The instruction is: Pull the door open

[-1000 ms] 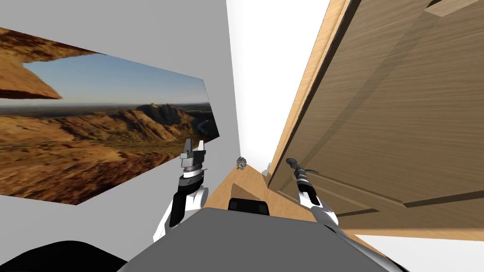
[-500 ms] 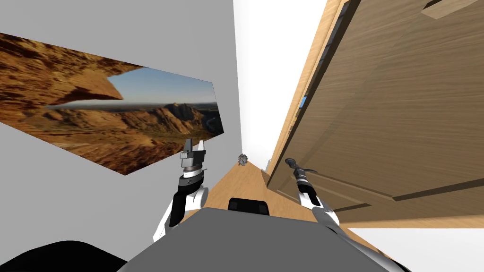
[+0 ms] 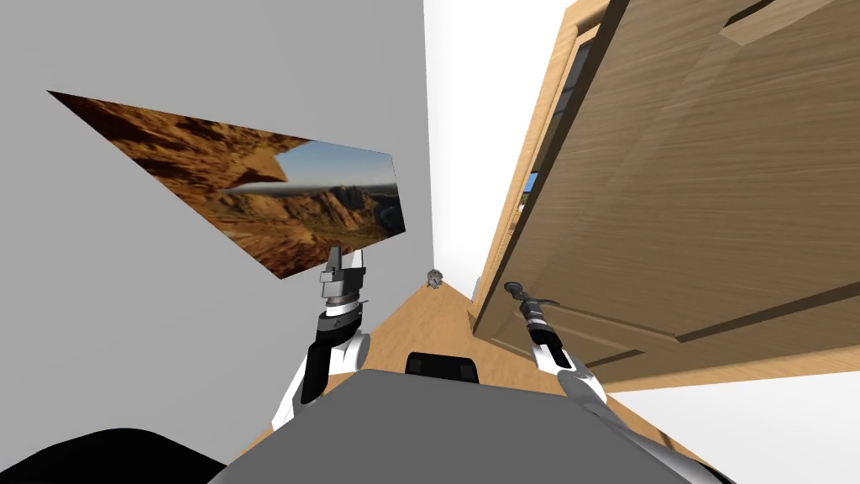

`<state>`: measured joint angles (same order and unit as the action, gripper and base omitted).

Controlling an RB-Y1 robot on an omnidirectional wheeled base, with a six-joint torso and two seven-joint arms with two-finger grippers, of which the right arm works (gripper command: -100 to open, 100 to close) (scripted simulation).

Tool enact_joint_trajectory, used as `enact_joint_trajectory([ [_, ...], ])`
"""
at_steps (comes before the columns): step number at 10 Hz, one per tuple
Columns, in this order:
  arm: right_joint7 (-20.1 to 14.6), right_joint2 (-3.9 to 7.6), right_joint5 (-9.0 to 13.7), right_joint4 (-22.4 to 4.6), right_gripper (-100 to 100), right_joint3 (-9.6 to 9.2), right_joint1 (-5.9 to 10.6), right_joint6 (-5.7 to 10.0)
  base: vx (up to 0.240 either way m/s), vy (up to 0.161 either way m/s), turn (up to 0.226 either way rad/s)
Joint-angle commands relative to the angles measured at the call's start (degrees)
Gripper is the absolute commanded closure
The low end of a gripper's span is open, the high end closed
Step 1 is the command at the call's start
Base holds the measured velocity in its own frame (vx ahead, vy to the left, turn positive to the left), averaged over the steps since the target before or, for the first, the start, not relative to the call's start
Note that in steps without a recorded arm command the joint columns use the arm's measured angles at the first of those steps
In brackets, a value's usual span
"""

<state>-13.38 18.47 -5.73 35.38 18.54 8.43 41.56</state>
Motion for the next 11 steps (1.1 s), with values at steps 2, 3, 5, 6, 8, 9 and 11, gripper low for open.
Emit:
enact_joint_trajectory([
  [2,-0.55,0.27,-0.25,-0.28,100,-0.53,0.12,0.22,-0.172,-0.036,0.066],
  [3,-1.54,0.52,-0.78,-0.3,100,-1.35,-0.2,0.73,-0.139,-0.03,0.078],
  [5,-2.77,1.06,-1.46,-0.1,100,-2.33,-0.58,1.45,-0.238,-0.049,0.096],
  [6,-3.49,1.37,-1.86,0.02,100,-2.9,-0.8,1.87,-0.22,-0.044,0.103],
  [8,-4.94,2.0,-2.67,0.26,100,-4.07,-1.25,2.72,-0.198,-0.081,0.099],
  [9,-5.93,2.43,-3.21,0.42,100,-4.85,-1.55,3.29,-0.216,-0.054,0.117],
  [11,-7.02,2.9,-3.82,0.6,100,-5.73,-1.88,3.93,-0.23,-0.042,0.082],
])
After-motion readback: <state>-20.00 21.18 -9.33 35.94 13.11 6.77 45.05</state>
